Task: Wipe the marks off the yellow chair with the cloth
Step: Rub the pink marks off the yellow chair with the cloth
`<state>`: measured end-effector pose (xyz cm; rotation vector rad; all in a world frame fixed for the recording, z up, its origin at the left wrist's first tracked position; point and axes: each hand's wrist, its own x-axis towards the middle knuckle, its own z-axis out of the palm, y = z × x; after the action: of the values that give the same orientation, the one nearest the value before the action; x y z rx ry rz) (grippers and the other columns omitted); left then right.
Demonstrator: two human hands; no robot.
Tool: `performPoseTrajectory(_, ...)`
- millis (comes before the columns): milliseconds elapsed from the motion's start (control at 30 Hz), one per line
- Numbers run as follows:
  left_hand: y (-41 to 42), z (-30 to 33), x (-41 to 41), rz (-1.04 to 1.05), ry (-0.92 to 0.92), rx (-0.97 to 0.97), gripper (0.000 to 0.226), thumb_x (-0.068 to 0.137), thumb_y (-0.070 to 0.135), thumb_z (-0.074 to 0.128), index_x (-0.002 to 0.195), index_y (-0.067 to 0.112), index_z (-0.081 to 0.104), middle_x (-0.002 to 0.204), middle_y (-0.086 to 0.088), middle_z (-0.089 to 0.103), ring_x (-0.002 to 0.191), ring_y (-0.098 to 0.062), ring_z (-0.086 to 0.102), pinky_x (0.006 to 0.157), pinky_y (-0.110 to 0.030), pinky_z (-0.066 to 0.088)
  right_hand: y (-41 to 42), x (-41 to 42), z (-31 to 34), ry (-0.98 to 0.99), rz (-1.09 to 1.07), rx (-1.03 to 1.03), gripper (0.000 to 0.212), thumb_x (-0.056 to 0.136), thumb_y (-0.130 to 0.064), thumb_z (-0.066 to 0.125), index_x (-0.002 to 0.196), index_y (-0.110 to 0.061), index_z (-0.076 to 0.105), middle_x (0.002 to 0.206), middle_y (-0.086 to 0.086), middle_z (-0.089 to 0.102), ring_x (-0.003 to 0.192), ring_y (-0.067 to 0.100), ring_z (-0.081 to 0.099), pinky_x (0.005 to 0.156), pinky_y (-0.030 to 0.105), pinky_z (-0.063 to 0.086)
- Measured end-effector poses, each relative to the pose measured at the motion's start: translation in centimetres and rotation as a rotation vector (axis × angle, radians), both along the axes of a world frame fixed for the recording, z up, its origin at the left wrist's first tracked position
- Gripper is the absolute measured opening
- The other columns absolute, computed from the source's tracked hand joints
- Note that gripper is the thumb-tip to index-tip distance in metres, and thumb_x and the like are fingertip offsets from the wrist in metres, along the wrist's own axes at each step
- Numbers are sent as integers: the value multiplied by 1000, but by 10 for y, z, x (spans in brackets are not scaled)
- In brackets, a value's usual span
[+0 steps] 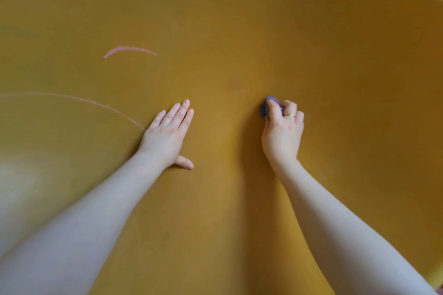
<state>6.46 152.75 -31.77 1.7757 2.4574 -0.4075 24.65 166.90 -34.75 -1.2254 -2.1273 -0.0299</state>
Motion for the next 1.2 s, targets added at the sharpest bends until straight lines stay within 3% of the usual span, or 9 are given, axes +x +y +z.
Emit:
performPoseTrajectory(167, 0, 3, 4, 30, 4, -30, 126, 65, 66, 66, 147, 11, -13, 154, -4, -24, 144, -17, -13, 117, -33, -3, -90, -18, -35, -160, 366, -177, 30, 74, -7, 50, 99, -14, 65, 93, 14, 60, 65, 30, 49, 59, 35, 50)
performPoseTrajectory(333, -11, 9, 22, 9, -44, -19, 108, 77, 55, 63, 149, 11, -5, 156, -3, -18, 145, -18, -7, 117, -33, -2, -120, 38, -15, -434, 675, -273, 40, 83, -26, 30, 107, -20, 61, 95, 11, 59, 69, 29, 51, 60, 32, 43)
performPoseTrajectory(500, -22, -2, 54, -165, -129, -66, 112, 73, 67, 57, 149, 13, -4, 156, -4, -17, 145, -17, -9, 117, -32, -5, -67, 112, 22, -485, 258, -56, 30, 70, -6, 66, 97, -19, 67, 83, 13, 59, 65, 32, 55, 55, 32, 44)
performPoseTrajectory(567, -20, -4, 62, -170, -138, -97, 117, 69, 70, 58, 149, 12, -5, 156, -6, -17, 145, -18, -10, 116, -32, -6, -41, 130, 43, -565, 112, 39, 32, 68, 0, 60, 96, -14, 67, 87, 16, 58, 69, 33, 53, 57, 34, 43)
performPoseTrajectory(667, -13, -6, 63, -162, -160, -105, 121, 66, 71, 60, 149, 12, -5, 156, -6, -17, 145, -17, -9, 117, -32, -5, -27, 139, 53, -424, -51, 38, 37, 67, 12, 58, 99, -6, 63, 96, 21, 56, 72, 35, 50, 61, 37, 43)
performPoseTrajectory(867, -12, -7, 66, -165, -178, -127, 122, 66, 68, 63, 149, 11, -5, 156, -7, -17, 145, -18, -10, 117, -31, -5, -108, 108, -5, -347, 270, -267, 34, 72, 4, 63, 102, -12, 63, 90, 15, 57, 64, 30, 47, 58, 35, 50)
performPoseTrajectory(1000, -14, -7, 68, -157, -175, -122, 121, 67, 68, 63, 149, 10, -6, 156, -7, -17, 145, -19, -12, 116, -32, -6, -96, 116, 7, -470, 441, -277, 27, 85, -10, 49, 109, -14, 61, 93, 16, 56, 67, 32, 49, 61, 35, 47)
performPoseTrajectory(1133, -14, -8, 66, -165, -199, -88, 121, 66, 68, 63, 149, 12, -6, 156, -5, -18, 144, -18, -13, 116, -32, -7, -47, 128, 25, -432, 124, -98, 37, 72, 4, 65, 107, -8, 62, 93, 19, 57, 67, 35, 51, 58, 35, 45)
performPoseTrajectory(1200, -14, -9, 66, -168, -217, -70, 121, 66, 68, 63, 149, 13, -6, 156, -4, -18, 144, -17, -13, 116, -32, -7, -31, 129, 29, -377, 15, -60, 37, 73, 8, 59, 108, -4, 61, 98, 23, 56, 71, 35, 50, 62, 35, 44)
